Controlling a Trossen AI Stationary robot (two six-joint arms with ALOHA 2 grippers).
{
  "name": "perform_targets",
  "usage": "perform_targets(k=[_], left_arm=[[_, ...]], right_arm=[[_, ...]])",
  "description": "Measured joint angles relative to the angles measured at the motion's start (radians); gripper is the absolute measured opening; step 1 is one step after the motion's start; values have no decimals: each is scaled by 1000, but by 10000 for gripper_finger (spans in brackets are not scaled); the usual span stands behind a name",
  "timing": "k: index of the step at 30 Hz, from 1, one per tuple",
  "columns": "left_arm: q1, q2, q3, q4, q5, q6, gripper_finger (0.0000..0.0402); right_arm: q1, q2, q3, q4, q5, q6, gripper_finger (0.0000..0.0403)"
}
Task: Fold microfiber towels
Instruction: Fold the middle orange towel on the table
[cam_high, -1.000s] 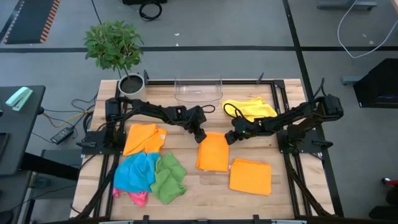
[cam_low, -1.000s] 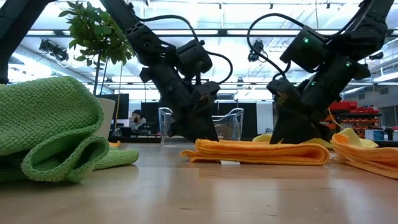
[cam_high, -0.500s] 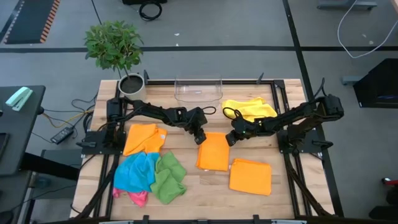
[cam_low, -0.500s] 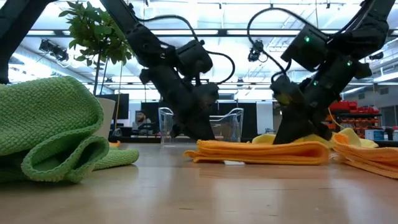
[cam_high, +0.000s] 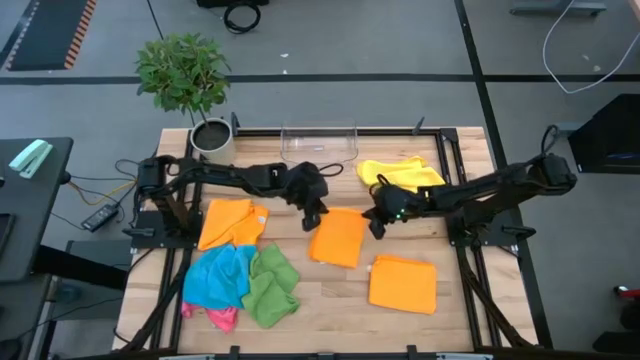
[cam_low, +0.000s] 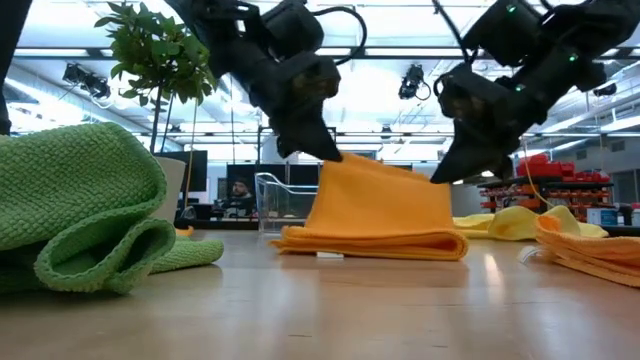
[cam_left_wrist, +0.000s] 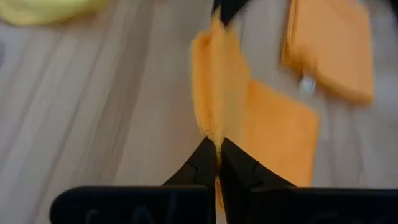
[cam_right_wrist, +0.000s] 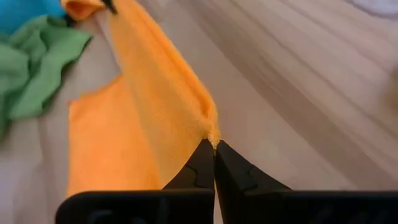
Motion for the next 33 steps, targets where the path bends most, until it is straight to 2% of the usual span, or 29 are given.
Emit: perform_targets(k=[7,14,22,26,33], left_arm=[[-30,-15,3,-107,-8,138,11],[-52,-17,1,-64,-20,175,11],[-67,-18,1,-68,-36,256,11],[-67,-19,1,-67,-38,297,11],[-84,-55,1,-106,-36,367,11]], right_arm=[[93,-6,5,-1,88,-66,3],[240,-13,6,18,183,6,3],[376,-1,127,19,308,18,3],[401,71,190,-35,320,22,3],[456,271,276,-46,351,97,3]])
